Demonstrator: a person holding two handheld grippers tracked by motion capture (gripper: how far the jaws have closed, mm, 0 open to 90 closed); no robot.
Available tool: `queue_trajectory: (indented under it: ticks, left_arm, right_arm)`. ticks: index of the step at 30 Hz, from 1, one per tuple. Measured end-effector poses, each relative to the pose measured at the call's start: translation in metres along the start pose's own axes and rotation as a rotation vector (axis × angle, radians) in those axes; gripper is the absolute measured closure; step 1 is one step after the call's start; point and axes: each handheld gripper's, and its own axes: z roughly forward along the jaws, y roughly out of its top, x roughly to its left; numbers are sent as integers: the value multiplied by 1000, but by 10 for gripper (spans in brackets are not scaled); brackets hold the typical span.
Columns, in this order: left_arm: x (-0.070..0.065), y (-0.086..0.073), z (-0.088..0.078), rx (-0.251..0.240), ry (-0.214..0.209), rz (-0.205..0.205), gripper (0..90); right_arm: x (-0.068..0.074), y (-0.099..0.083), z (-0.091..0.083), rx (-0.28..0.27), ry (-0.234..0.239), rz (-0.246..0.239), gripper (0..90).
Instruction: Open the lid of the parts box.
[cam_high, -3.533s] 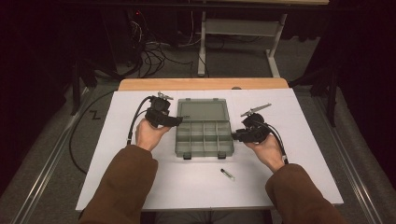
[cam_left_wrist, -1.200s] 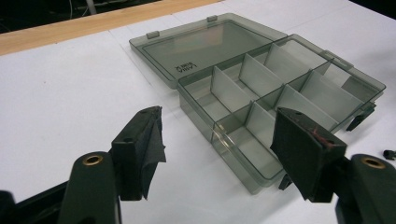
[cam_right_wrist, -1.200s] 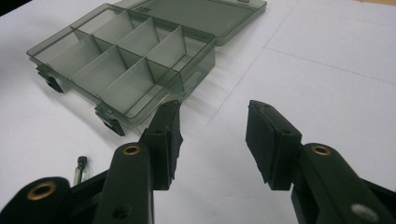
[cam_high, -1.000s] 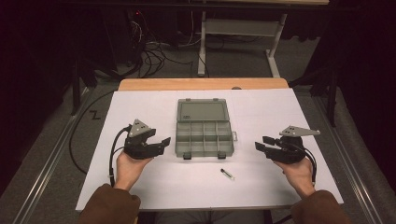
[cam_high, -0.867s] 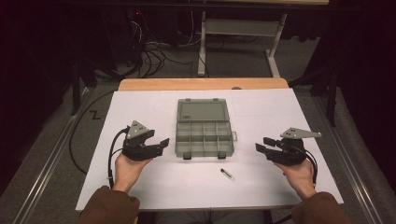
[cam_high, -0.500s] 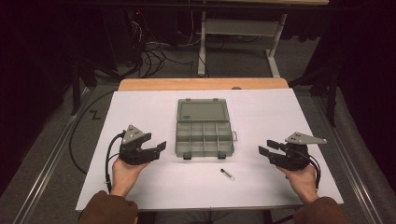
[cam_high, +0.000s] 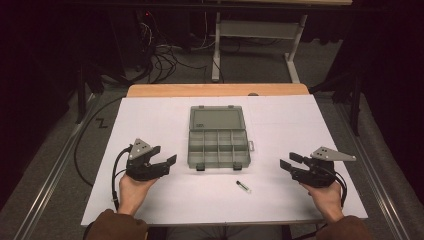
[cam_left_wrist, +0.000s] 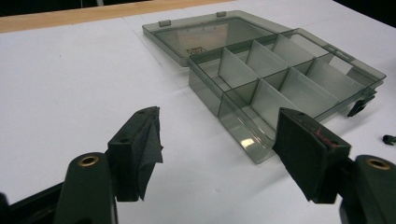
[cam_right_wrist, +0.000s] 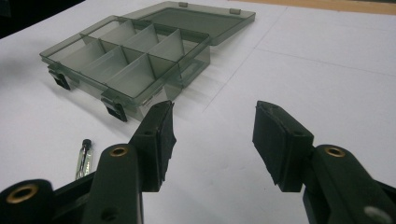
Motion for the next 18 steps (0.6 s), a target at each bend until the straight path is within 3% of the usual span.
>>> queue_trajectory:
  ticks: [18]
  left_arm:
    - [4, -15, -6, -11, 3, -4, 316]
  right_arm:
    - [-5, -19, -8, -49, -20, 20, 466]
